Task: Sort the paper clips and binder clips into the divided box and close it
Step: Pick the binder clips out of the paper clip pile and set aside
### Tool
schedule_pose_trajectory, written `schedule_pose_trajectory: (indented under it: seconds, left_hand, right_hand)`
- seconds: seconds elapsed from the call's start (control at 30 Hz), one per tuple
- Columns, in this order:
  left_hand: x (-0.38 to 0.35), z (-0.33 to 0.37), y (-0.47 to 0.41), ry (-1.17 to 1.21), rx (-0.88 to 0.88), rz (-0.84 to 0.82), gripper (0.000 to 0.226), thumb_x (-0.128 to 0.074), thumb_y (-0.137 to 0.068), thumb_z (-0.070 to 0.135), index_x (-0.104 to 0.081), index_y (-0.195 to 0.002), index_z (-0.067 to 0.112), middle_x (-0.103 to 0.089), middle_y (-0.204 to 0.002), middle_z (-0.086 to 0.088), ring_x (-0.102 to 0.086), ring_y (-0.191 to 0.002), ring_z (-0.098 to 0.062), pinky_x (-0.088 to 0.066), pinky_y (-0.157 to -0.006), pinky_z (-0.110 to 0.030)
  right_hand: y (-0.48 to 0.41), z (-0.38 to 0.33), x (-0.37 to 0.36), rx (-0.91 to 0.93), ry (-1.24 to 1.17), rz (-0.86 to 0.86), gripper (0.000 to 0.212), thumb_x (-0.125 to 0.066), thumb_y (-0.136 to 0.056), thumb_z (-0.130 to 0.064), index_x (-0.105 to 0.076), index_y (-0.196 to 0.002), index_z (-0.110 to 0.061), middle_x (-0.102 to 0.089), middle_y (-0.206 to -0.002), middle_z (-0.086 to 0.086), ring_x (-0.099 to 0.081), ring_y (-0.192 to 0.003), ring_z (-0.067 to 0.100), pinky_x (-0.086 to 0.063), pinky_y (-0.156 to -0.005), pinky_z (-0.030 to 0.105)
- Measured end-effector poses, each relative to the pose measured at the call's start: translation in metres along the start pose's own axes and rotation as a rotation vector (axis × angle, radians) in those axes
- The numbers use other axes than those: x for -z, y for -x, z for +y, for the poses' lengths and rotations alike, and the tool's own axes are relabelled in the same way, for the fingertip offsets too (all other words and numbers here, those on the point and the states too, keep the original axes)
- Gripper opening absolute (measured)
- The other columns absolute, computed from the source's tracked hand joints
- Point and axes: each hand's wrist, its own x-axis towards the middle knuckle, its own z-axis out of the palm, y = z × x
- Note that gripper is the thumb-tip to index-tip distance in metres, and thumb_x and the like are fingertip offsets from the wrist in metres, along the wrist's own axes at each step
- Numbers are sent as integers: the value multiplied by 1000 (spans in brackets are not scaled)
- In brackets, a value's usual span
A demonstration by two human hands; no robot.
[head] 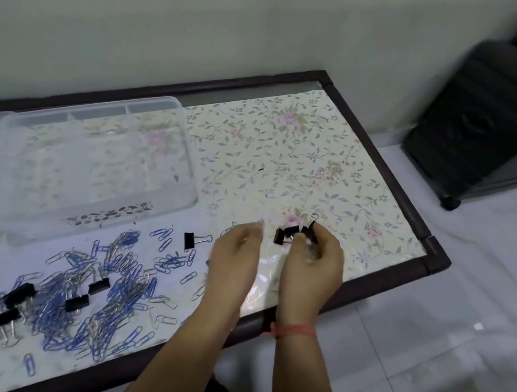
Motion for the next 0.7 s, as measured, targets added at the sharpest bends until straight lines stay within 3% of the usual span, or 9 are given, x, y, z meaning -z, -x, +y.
schedule_pose_trajectory:
  seconds: [0.07, 0.17, 0.23, 0.3, 0.43, 0.57, 0.7]
  left_hand:
    - [24, -7, 5, -367, -251, 237, 15, -57, -86, 21, -68, -95, 26, -69, -102, 5, -64, -85, -11, -45, -78, -26]
    - [64, -21, 0, -678, -390, 406, 24, -56, -82, 4, -69, -98, 16, -65, -100, -3, -61, -85, -21, -40, -74, -27]
    - [81, -27, -16, -803, -427, 369, 29, -53, -80, -4, -69, -100, 9, -65, -106, -10, -61, -93, -29, -42, -77, -30]
    - [91, -28, -27, -887, -488, 301, 32, -51, -80, -6, -68, -103, 6, -64, -115, -13, -58, -103, -32, -41, -85, -32]
    - [95, -27, -41, -966, -527, 221, 33, -57, -79, -4, -65, -110, 4, -67, -115, -12, -56, -107, -34, -37, -88, -31]
    - [96, -28, -49, -1013, -541, 189, 25, -61, -78, -1, -68, -100, 5, -69, -100, -11, -58, -97, -32, -37, -80, -30]
    - [100, -29, -47, -1023, -605, 176, 28, -64, -76, -1, -69, -102, 6, -68, -99, -11, -61, -92, -32, -39, -76, -29]
  right_hand:
    - [10, 12, -8, 72, 102, 30, 21, -60, -83, -3, -68, -99, -12, -67, -104, 4, -60, -84, 0, -42, -70, 6]
    - [22, 26, -27, 122, 326, -289, 32, -58, -77, 0, -69, -101, -18, -66, -104, -1, -59, -80, 6, -38, -67, 3]
    - [32, 34, -37, 192, 407, -478, 39, -61, -74, -3, -66, -109, -20, -59, -110, -2, -59, -89, 10, -37, -73, 5]
    - [37, 41, -47, 250, 466, -538, 44, -66, -72, -12, -64, -115, -21, -54, -113, -1, -57, -100, 15, -41, -82, 15]
    - [35, 44, -57, 284, 562, -527, 41, -67, -71, -20, -63, -112, -20, -52, -110, -2, -53, -103, 18, -46, -80, 27]
    - [34, 48, -59, 341, 593, -510, 35, -62, -79, -21, -60, -113, -17, -56, -111, 1, -49, -107, 19, -41, -83, 27]
    - [35, 41, -55, 167, 321, -437, 32, -63, -83, -24, -58, -114, -18, -58, -107, 1, -53, -103, 17, -44, -90, 28]
